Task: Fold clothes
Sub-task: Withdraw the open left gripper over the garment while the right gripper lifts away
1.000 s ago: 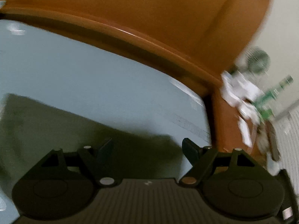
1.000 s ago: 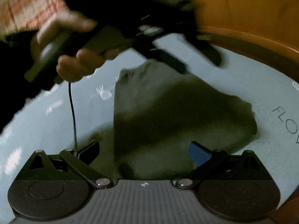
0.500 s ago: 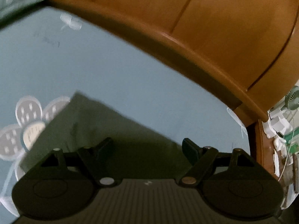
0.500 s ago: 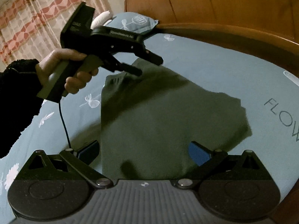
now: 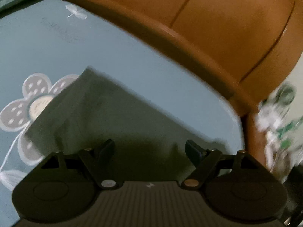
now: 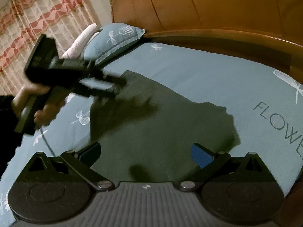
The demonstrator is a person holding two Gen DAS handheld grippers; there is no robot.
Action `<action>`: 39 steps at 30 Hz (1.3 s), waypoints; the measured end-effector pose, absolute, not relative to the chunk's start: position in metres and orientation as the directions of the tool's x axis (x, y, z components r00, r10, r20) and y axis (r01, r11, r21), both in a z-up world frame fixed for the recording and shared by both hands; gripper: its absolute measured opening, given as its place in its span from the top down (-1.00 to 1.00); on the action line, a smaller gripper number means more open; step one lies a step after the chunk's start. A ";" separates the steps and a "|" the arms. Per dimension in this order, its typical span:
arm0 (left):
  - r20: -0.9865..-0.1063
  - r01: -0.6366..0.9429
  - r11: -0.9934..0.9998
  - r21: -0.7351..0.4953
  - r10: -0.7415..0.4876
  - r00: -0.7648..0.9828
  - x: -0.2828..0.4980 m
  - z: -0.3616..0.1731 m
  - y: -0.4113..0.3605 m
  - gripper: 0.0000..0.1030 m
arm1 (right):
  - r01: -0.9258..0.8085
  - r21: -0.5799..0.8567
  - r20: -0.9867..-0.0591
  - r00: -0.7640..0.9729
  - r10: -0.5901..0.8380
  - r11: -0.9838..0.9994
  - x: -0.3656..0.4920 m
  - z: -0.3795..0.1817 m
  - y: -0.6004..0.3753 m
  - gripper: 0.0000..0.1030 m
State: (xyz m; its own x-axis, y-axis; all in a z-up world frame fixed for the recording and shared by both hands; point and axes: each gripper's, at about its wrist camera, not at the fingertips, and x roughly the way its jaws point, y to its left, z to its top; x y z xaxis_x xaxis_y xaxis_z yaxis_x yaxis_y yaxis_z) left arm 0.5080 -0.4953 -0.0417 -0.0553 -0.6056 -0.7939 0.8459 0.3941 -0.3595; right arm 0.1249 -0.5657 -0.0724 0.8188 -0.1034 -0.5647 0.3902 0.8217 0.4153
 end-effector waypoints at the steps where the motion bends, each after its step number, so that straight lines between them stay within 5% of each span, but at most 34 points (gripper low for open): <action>1: -0.812 0.853 0.409 -0.323 -0.583 -0.028 0.508 -0.045 -0.490 -0.59 | 0.392 0.413 -0.565 0.818 -0.106 0.822 0.125 -0.072 -0.566 -1.00; 11: -0.764 0.879 0.385 -0.280 -0.644 0.039 0.522 -0.013 -0.521 -0.60 | 0.427 0.411 -0.537 0.827 -0.165 0.805 0.122 -0.065 -0.569 -1.00; 23: -0.741 0.821 0.433 -0.372 -0.671 0.018 0.552 -0.053 -0.576 -0.59 | 0.426 0.434 -0.537 0.830 -0.151 0.794 0.115 -0.064 -0.569 -1.00; 34: -0.768 0.834 0.499 -0.236 -0.622 0.154 0.551 -0.053 -0.553 -0.63 | 0.436 0.430 -0.548 0.822 -0.155 0.790 0.108 -0.062 -0.560 -1.00; 39: -0.750 0.906 0.421 -0.055 -0.617 0.241 0.504 -0.013 -0.531 -0.66 | 0.428 0.408 -0.545 0.823 -0.161 0.806 0.113 -0.059 -0.554 -1.00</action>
State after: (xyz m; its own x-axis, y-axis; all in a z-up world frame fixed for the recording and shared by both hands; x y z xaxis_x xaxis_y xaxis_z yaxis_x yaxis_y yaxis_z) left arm 0.5040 -0.5314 -0.0130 0.2407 -0.6166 -0.7496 0.9056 0.4205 -0.0551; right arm 0.1129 -0.5538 -0.0589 0.8231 -0.1609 -0.5447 0.4278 0.8064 0.4082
